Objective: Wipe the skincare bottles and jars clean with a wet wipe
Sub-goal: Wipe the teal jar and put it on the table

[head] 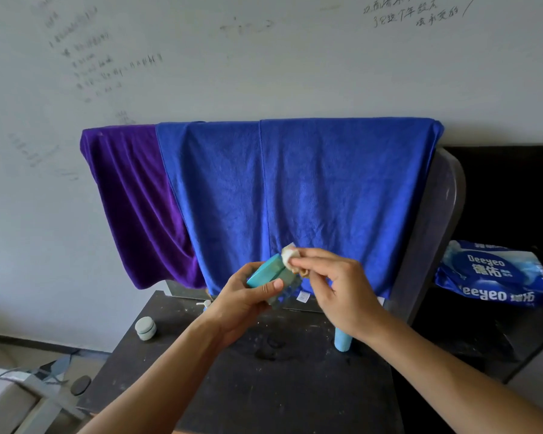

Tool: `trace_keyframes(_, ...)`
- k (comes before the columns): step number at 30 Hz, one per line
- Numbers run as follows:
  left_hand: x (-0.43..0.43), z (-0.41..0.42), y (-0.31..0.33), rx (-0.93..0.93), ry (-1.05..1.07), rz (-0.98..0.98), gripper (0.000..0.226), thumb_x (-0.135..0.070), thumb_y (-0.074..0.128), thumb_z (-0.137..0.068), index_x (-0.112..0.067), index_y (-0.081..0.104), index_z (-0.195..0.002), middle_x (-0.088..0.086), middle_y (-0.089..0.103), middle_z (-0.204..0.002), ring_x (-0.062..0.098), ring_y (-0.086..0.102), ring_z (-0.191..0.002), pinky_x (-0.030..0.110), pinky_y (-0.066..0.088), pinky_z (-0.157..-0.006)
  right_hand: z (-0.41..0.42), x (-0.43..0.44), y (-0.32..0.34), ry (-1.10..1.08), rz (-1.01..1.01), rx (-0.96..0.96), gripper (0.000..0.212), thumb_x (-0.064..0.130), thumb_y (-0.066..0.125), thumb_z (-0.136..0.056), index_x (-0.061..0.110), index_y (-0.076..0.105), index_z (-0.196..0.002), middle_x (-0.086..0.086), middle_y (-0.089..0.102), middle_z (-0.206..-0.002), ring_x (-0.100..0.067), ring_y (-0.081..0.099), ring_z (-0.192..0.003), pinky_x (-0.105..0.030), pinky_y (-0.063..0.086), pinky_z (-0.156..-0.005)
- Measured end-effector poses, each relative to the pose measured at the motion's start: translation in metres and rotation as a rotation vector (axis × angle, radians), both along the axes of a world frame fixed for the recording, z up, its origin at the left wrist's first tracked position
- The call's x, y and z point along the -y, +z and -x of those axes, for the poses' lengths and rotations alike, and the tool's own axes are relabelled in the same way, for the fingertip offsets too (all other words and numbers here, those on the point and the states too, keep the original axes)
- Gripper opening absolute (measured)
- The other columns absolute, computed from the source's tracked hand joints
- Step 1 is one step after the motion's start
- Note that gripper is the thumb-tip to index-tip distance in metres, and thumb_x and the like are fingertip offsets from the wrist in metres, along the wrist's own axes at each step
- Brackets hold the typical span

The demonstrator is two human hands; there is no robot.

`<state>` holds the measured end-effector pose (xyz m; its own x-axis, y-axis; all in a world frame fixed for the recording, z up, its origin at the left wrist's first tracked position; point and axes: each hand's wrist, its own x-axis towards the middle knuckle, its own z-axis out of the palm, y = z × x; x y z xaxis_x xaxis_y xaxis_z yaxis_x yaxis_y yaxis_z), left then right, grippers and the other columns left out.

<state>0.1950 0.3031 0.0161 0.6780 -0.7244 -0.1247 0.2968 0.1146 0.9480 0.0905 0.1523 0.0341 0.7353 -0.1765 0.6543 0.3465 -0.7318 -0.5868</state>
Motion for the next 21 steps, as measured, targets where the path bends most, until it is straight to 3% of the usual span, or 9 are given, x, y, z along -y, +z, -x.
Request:
trace_keyframes(3, 0.002, 0.000, 0.003, -0.046, -0.047, 0.038, 0.056, -0.017, 0.072, -0.076, -0.001, 0.051, -0.126, 0.014, 0.068, -0.108, 0.027, 0.065, -0.098, 0.041, 0.049, -0.091, -0.004, -0.002, -0.007, -0.007, 0.051, -0.052, 0.036, -0.009, 0.048, -0.086, 0.006, 0.068, -0.111, 0.007, 0.060, -0.122, 0.000, 0.056, -0.114, -0.008, 0.042, -0.093)
trace_keyframes(8, -0.007, -0.004, 0.004, -0.032, -0.192, 0.084, 0.051, 0.000, 0.059, -0.082, -0.005, 0.051, -0.133, 0.029, 0.056, -0.128, 0.043, 0.054, -0.117, 0.047, 0.049, -0.096, -0.007, 0.008, -0.006, -0.047, 0.029, -0.071, 0.035, -0.012, 0.047, -0.087, 0.004, 0.068, -0.111, 0.011, 0.058, -0.120, -0.002, 0.056, -0.113, -0.005, 0.039, -0.095)
trace_keyframes(13, -0.011, -0.008, 0.004, -0.017, -0.171, 0.092, 0.051, -0.004, 0.061, -0.084, -0.004, 0.050, -0.134, 0.027, 0.060, -0.115, 0.043, 0.059, -0.106, 0.046, 0.053, -0.087, 0.001, -0.001, -0.013, 0.042, 0.378, 0.039, 0.031, -0.004, 0.045, -0.088, 0.005, 0.069, -0.106, -0.003, 0.062, -0.127, -0.016, 0.052, -0.125, -0.025, 0.042, -0.104)
trace_keyframes(15, -0.015, -0.011, 0.001, -0.048, -0.112, 0.068, 0.055, -0.002, 0.065, -0.079, -0.001, 0.049, -0.131, 0.027, 0.062, -0.112, 0.040, 0.064, -0.097, 0.049, 0.054, -0.085, 0.009, 0.003, -0.020, 0.107, 0.431, 0.015, 0.028, -0.003, 0.049, -0.085, 0.007, 0.072, -0.098, -0.003, 0.066, -0.121, -0.016, 0.056, -0.120, -0.027, 0.046, -0.101)
trace_keyframes(18, -0.020, -0.012, -0.004, -0.057, -0.036, 0.018, 0.056, 0.001, 0.070, -0.071, 0.003, 0.049, -0.123, 0.024, 0.064, -0.109, 0.039, 0.067, -0.091, 0.049, 0.057, -0.079, 0.010, 0.018, -0.018, 0.024, 0.315, -0.002, 0.026, -0.005, 0.055, -0.078, 0.011, 0.074, -0.087, 0.002, 0.073, -0.101, -0.012, 0.067, -0.098, -0.033, 0.056, -0.081)
trace_keyframes(21, -0.013, -0.009, -0.004, -0.034, -0.016, 0.004, 0.058, 0.003, 0.072, -0.068, 0.005, 0.046, -0.121, 0.022, 0.064, -0.109, 0.038, 0.068, -0.092, 0.049, 0.058, -0.079, -0.006, 0.018, -0.004, -0.081, 0.193, 0.030, 0.027, -0.002, 0.054, -0.081, 0.010, 0.073, -0.096, 0.003, 0.072, -0.101, -0.010, 0.067, -0.090, -0.031, 0.054, -0.078)
